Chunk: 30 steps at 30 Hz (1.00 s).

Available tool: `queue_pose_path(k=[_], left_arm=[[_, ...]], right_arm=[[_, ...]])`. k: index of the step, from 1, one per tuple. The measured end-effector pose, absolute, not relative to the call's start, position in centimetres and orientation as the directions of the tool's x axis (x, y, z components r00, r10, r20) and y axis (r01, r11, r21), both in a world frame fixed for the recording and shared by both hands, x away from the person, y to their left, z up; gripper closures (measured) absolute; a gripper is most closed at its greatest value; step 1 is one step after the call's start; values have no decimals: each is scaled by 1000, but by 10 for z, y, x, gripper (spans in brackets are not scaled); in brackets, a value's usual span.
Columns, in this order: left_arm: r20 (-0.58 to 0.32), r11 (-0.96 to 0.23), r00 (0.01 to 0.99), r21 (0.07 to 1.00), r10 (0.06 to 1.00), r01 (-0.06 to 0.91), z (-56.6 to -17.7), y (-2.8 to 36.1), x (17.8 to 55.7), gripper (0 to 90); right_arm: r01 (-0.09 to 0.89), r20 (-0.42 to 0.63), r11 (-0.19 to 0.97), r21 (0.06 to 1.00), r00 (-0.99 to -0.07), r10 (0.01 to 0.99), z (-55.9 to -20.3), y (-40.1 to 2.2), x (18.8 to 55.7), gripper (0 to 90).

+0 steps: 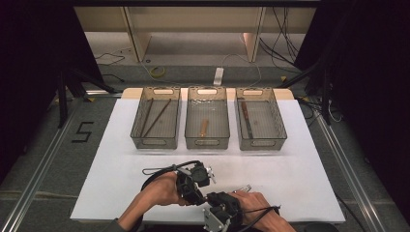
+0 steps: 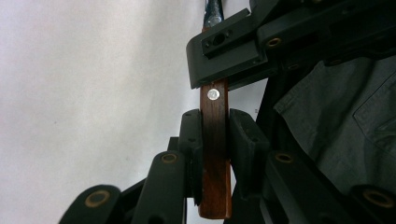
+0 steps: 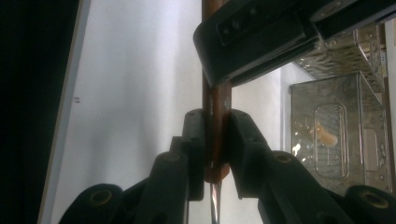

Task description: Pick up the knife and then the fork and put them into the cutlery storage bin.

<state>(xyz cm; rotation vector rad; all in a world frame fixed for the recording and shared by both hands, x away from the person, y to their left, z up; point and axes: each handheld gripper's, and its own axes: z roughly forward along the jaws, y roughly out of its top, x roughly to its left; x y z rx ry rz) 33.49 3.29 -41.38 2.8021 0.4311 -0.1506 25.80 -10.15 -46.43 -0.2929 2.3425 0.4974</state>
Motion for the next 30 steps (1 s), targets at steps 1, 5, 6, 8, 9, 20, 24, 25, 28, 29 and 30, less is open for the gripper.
queue_pose_path(k=[1, 5, 6, 8, 9, 20, 24, 25, 28, 29, 30], left_arm=[[-149, -907, 949, 285, 278, 311, -414, 33, 335, 749], [-158, -905, 948, 288, 276, 312, -413, 35, 336, 732], [-164, -908, 948, 283, 272, 310, -413, 36, 336, 711], [-166, -902, 943, 284, 288, 325, -414, 40, 338, 630], [-165, -900, 942, 284, 293, 330, -414, 43, 340, 589], [-148, -843, 925, 380, 350, 380, -406, 73, 343, 347], [-145, -795, 911, 449, 385, 408, -404, 82, 342, 299], [-145, -785, 910, 465, 388, 409, -403, 84, 342, 291], [-127, -746, 901, 519, 416, 417, -404, 89, 341, 252], [-118, -738, 898, 530, 424, 418, -404, 90, 340, 248], [-101, -731, 897, 545, 429, 411, -404, 92, 339, 240]], right_arm=[[-344, -691, 900, 268, -720, -69, -464, -102, 258, 783], [-343, -686, 899, 271, -724, -70, -463, -103, 259, 786], [-346, -687, 899, 267, -723, -74, -462, -103, 259, 786], [-341, -687, 902, 264, -723, -72, -463, -104, 260, 786], [-335, -689, 904, 265, -722, -66, -463, -105, 260, 786], [-282, -687, 914, 292, -727, -5, -454, -119, 270, 786], [-248, -678, 916, 315, -735, 34, -449, -123, 275, 786], [-234, -668, 919, 318, -743, 42, -447, -125, 276, 786], [-184, -650, 907, 379, -751, 119, -443, -130, 281, 786], [-164, -640, 906, 391, -755, 140, -440, -133, 284, 786], [-158, -639, 906, 393, -755, 146, -438, -135, 286, 786]])
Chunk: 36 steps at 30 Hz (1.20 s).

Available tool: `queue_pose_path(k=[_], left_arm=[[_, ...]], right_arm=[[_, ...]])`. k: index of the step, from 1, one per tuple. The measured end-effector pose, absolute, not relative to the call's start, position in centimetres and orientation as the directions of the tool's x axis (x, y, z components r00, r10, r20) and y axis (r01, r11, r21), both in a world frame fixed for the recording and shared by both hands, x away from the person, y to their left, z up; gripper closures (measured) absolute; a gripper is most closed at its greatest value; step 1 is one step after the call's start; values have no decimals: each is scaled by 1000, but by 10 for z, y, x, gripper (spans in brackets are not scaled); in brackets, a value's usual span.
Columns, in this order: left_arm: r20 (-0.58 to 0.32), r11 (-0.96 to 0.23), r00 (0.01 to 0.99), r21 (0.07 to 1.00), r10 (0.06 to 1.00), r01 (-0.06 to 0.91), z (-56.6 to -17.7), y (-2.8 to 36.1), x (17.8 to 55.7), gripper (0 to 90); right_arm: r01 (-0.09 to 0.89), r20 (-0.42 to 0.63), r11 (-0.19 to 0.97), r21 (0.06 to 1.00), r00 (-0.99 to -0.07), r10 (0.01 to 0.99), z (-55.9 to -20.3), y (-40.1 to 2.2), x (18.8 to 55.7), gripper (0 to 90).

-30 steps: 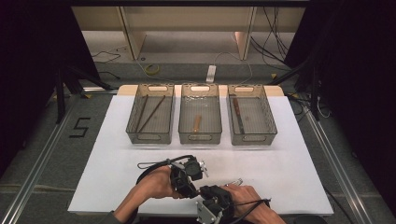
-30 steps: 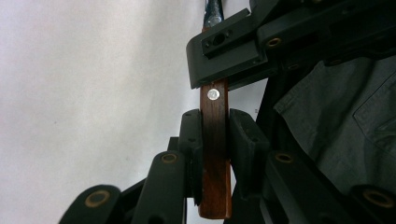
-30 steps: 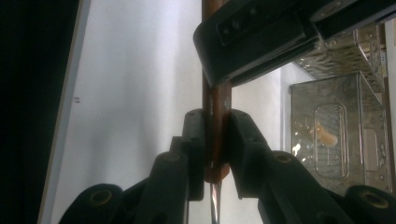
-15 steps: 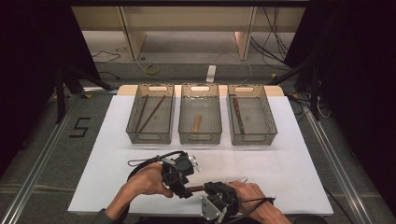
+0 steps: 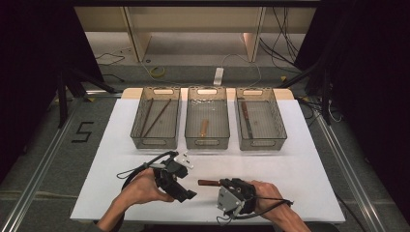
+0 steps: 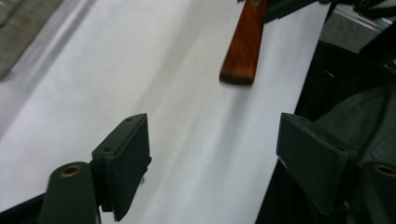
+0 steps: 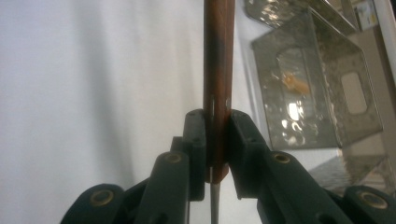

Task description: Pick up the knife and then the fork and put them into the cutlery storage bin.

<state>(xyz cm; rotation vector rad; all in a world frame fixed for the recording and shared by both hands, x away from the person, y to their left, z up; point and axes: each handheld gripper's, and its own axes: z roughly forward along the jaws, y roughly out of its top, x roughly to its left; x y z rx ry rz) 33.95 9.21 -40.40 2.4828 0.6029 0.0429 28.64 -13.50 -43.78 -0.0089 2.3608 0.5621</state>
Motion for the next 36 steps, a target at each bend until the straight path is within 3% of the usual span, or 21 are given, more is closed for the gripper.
queue_pose_path(k=[7, 17, 26, 36], left_arm=[[-104, -618, 871, 665, 480, 420, -409, 107, 338, 210], [-115, -494, 808, 739, 578, 459, -414, 133, 338, 180], [-99, -418, 768, 791, 632, 446, -415, 153, 334, 178], [-98, -371, 731, 811, 675, 452, -417, 164, 333, 174]], right_arm=[[12, -533, 854, 520, -776, 336, -421, -158, 311, 786], [260, -285, 681, 684, -764, 579, -391, -189, 359, 786], [400, -139, 564, 722, -716, 685, -367, -210, 397, 785], [487, -52, 487, 725, -667, 743, -357, -218, 435, 785]])
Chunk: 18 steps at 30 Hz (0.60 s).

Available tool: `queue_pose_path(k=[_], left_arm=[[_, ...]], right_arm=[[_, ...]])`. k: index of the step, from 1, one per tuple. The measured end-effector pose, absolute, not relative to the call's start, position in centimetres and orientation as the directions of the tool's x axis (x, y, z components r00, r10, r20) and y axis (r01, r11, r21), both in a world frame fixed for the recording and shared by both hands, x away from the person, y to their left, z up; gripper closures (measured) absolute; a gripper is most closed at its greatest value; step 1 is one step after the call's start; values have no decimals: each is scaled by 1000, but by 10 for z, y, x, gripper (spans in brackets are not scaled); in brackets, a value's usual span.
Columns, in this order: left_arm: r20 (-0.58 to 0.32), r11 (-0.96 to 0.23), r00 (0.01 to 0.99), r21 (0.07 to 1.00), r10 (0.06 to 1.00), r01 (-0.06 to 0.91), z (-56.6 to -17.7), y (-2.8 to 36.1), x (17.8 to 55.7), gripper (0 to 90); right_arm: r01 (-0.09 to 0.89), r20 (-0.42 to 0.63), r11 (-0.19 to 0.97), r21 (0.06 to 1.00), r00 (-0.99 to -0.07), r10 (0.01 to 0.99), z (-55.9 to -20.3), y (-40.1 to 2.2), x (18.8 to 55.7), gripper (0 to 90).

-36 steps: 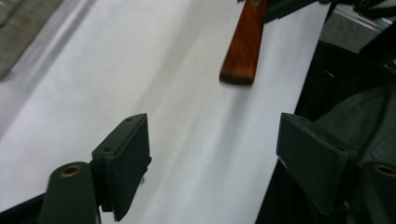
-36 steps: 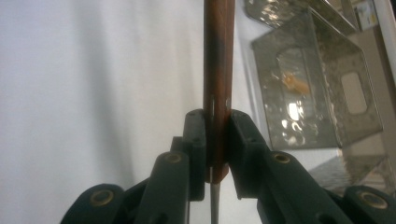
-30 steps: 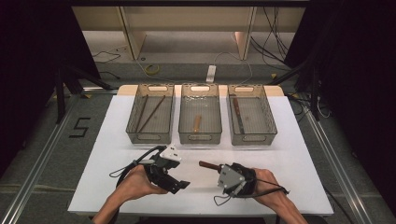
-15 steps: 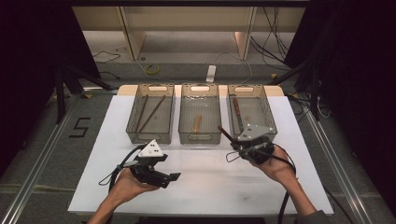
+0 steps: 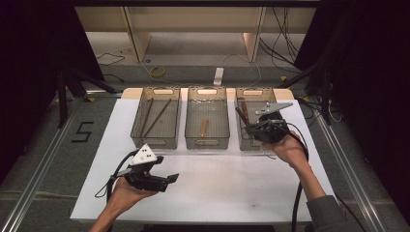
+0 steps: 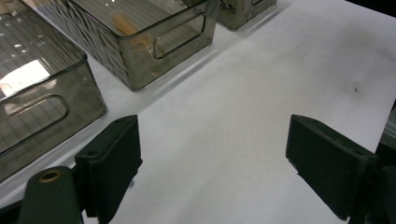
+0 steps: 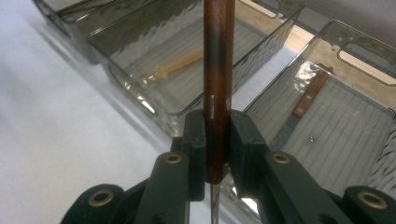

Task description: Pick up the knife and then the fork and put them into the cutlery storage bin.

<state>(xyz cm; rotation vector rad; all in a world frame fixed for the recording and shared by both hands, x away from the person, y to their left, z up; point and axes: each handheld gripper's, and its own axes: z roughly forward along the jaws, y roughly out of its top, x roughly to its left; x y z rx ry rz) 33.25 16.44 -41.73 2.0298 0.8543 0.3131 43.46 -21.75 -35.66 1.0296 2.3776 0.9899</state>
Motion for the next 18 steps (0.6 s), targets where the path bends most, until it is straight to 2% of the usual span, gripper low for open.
queue_pose_path(k=[18], left_arm=[[-101, -325, 697, 831, 710, 452, -420, 176, 330, 165]], right_arm=[[553, 3, 402, 730, -590, 807, -345, -218, 485, 786]])
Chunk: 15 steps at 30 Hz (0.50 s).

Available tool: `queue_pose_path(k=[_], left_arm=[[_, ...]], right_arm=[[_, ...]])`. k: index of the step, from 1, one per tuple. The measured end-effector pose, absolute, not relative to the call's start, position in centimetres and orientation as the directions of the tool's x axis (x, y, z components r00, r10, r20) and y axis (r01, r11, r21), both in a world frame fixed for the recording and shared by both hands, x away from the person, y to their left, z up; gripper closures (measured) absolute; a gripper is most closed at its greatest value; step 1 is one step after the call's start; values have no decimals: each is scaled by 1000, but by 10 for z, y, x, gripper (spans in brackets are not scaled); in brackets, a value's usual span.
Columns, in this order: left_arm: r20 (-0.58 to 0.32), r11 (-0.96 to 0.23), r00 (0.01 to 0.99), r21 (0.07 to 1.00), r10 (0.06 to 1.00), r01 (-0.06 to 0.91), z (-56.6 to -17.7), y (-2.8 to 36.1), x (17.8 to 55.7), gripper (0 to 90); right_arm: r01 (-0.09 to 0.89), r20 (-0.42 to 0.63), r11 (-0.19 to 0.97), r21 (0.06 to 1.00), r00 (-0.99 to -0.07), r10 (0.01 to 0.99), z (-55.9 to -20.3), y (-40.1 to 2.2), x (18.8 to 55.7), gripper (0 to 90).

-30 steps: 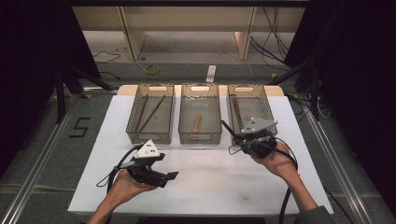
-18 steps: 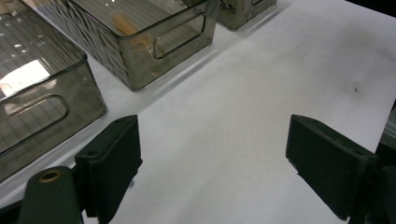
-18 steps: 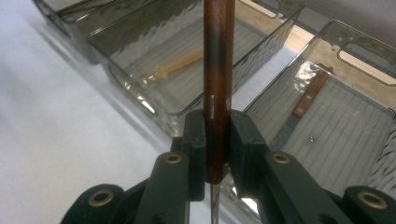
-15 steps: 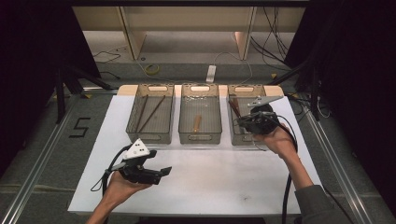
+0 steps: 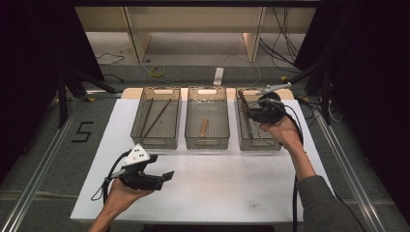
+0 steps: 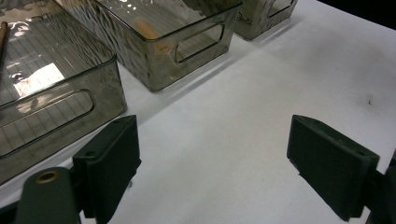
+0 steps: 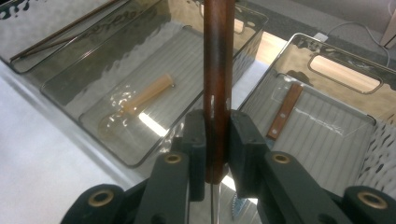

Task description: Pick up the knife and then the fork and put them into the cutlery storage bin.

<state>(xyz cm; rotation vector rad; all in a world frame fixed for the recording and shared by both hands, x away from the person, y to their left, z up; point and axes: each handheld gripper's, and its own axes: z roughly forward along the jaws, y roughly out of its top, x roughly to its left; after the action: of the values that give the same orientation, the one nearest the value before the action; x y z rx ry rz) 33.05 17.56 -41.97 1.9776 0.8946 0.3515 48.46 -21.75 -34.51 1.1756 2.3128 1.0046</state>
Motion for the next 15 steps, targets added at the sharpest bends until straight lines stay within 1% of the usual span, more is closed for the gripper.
queue_pose_path(k=[5, 15], left_arm=[[-103, -308, 690, 840, 716, 446, -418, 176, 329, 164], [-104, -305, 688, 842, 718, 446, -420, 177, 330, 158]], right_arm=[[571, 22, 379, 728, -572, 820, -343, -219, 494, 786], [598, 27, 336, 728, -515, 857, -337, -223, 516, 786]])
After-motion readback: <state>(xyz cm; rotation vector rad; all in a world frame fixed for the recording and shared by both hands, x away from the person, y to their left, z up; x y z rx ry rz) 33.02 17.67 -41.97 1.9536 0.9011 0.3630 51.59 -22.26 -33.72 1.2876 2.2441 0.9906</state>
